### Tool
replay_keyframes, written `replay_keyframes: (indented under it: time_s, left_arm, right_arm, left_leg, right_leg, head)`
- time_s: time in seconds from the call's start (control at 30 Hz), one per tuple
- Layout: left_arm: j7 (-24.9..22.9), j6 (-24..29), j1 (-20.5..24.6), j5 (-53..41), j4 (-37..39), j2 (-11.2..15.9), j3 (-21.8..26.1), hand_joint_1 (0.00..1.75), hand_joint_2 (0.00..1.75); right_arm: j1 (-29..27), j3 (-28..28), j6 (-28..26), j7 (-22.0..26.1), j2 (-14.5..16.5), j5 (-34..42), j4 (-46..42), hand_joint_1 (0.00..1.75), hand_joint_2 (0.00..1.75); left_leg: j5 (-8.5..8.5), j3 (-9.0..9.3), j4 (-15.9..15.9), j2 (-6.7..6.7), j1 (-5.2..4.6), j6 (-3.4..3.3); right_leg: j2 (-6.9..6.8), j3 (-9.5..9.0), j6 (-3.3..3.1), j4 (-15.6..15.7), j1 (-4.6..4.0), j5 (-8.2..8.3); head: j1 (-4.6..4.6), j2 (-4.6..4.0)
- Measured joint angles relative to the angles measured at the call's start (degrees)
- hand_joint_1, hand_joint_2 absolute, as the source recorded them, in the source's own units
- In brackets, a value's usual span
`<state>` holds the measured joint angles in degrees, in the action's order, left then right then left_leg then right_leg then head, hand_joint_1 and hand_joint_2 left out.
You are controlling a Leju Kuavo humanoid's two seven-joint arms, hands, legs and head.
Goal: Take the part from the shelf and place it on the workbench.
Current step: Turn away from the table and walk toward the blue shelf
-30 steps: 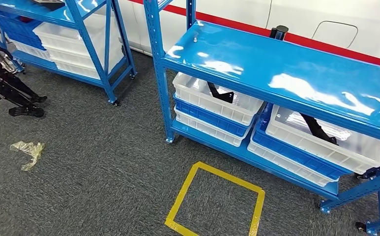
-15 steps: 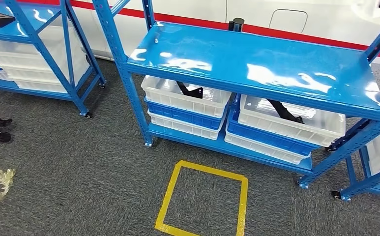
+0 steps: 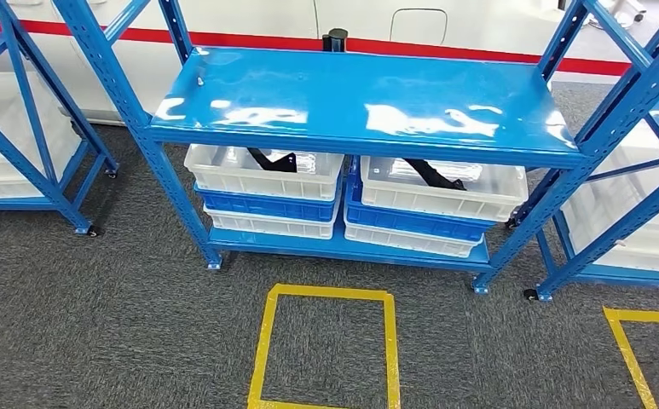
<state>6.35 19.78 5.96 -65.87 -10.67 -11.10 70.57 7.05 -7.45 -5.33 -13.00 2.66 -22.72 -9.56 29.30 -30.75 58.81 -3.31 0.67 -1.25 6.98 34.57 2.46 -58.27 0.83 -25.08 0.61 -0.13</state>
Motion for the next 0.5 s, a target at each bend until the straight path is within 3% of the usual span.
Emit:
replay_keyframes:
  time_s: [0.07,0.13,0.2,0.23,0.27,0.33,0.37,0.43,0.5]
  left_arm:
    - [0.0,0.0,0.0,-0.1,0.0,0.0,0.0,0.0,0.0]
    - [0.0,0.0,0.0,-0.1,0.0,-0.1,0.0,0.0,0.0]
    - [0.0,0.0,-0.1,-0.1,0.0,0.0,0.0,0.0,0.0]
    - [0.0,0.0,-0.2,-0.1,0.0,0.0,0.0,0.0,0.0]
    - [0.0,0.0,-0.2,-0.1,0.0,-0.1,0.0,0.0,0.0]
    - [0.0,0.0,-0.1,-0.1,0.0,-0.1,0.0,0.0,0.0]
    - [0.0,0.0,-0.1,-0.1,0.0,-0.1,0.0,0.0,0.0]
    - [0.0,0.0,0.0,-0.1,0.0,-0.2,0.0,0.0,0.0]
    - [0.0,0.0,0.0,-0.1,0.0,-0.1,0.0,0.0,0.0]
  right_arm:
    - [-0.2,0.1,-0.2,0.2,-0.1,0.1,0.0,0.0,0.0]
    - [-0.2,0.1,-0.6,0.7,-0.1,0.2,0.0,0.0,0.0]
    - [-0.3,0.2,-1.1,1.3,0.0,0.0,0.0,0.0,0.0]
    - [-0.4,0.2,-1.3,1.5,0.0,-0.1,0.0,0.0,0.0]
    - [-0.5,0.2,-1.4,1.6,-0.1,-0.1,0.0,0.0,0.0]
    - [-0.5,0.2,-1.5,1.7,-0.2,-0.1,0.0,0.0,0.0]
    - [-0.5,0.2,-1.6,1.7,-0.2,-0.1,0.0,0.0,0.0]
    - [-0.5,0.3,-1.9,1.8,-0.1,-0.1,0.0,0.0,0.0]
    - [-0.5,0.3,-2.3,1.9,0.0,-0.3,0.0,0.0,0.0]
  left_leg:
    - [-0.52,0.39,-0.6,1.27,0.0,-0.93]
    - [-0.81,0.49,-0.9,2.61,0.01,-1.46]
    - [-0.8,0.34,-0.9,3.84,-0.07,-1.57]
    - [-0.78,0.3,-0.9,4.29,-0.07,-1.55]
    - [-0.74,0.3,-0.8,4.6,-0.03,-1.5]
    - [-0.57,0.49,-0.8,4.94,0.04,-1.21]
    - [-0.4,0.6,-0.8,5.03,-0.08,-0.92]
    - [-0.05,0.78,-0.7,5.1,-0.39,-0.61]
    - [-0.03,0.84,-0.6,5.08,-0.49,-1.25]
  right_leg:
    - [-1.83,1.07,0.35,-1.4,-0.06,-0.73]
    - [-5.03,3.86,-0.05,-7.3,-0.15,-3.59]
    - [-6.14,7.28,-0.14,-14.7,-0.05,-6.5]
    - [-6.3,7.92,0.16,-16.3,0.11,-6.91]
    - [-6.43,7.31,0.65,-15.5,0.28,-6.38]
    - [-7.0,2.92,1.72,-7.9,0.67,-3.67]
    - [-7.34,0.62,1.92,-3.9,0.68,-2.48]
    - [-7.67,-1.76,1.59,0.1,0.69,-1.38]
    - [-7.5,-1.9,1.2,0.3,0.68,-1.21]
  head:
    - [-0.14,0.0]
    - [-0.37,0.0]
    - [-0.49,0.0]
    - [-0.5,0.0]
    - [-0.52,0.0]
    - [-0.55,0.0]
    - [-0.56,0.0]
    - [-0.45,0.0]
    - [-0.31,0.0]
